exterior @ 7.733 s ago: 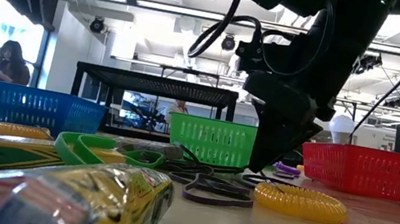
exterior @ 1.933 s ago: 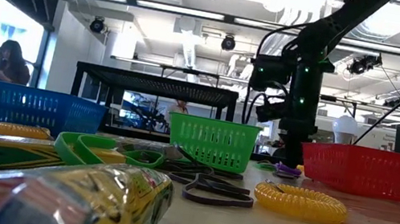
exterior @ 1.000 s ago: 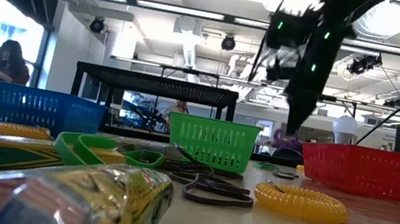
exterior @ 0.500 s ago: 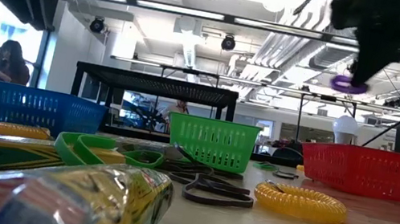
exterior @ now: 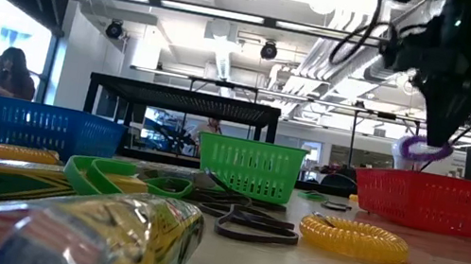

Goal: Pick & Place Office Desk Supplies
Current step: Put the violet spring keychain into the red bin, then put the green rubber band into the green bin

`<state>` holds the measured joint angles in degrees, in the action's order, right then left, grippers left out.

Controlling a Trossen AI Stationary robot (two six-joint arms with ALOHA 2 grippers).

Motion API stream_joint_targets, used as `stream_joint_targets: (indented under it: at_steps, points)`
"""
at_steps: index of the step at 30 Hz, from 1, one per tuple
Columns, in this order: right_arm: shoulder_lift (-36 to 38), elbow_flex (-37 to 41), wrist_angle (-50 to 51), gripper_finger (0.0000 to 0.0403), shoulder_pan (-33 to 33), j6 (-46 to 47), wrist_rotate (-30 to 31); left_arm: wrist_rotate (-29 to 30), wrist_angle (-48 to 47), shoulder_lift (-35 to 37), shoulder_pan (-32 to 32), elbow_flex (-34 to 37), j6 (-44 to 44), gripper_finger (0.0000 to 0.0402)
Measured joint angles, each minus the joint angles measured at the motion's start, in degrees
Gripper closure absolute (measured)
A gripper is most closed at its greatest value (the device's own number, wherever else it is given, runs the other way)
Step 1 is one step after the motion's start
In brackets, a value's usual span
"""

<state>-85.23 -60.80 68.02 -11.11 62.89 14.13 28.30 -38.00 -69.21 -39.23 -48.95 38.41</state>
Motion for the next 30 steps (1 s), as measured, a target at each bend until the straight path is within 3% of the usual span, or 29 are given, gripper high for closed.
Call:
stream_joint_targets:
  at_steps: [7, 14, 20, 25, 30]
  points:
    - [-6.7, 0.0, 2.1, 0.0357, 1.63, -1.35, -0.66, -0.18, 2.22, 0.0, -1.42, 0.02, 0.09, 0.0291]
    - [-8.18, 0.0, 3.39, 0.0262, 2.6, -3.25, -1.01, -0.29, 2.43, 0.0, -2.35, 0.02, 0.2, 0.0291]
    - [-6.51, -1.1, 6.01, 0.0194, 0.5, -6.6, 2.34, 0.13, 5.18, 0.0, -2.31, 0.0, 0.79, 0.0291]
    - [-3.39, -3.57, 5.57, 0.017, -3.31, -9.37, 2.1, 0.6, 8.76, 0.0, -1.99, 0.0, -0.02, 0.0291]
    - [-1.17, -4.02, -4.88, 0.0168, -7.53, -20.61, -4.03, 1.04, 12.33, -0.44, -0.95, 0.0, -0.97, 0.0291]
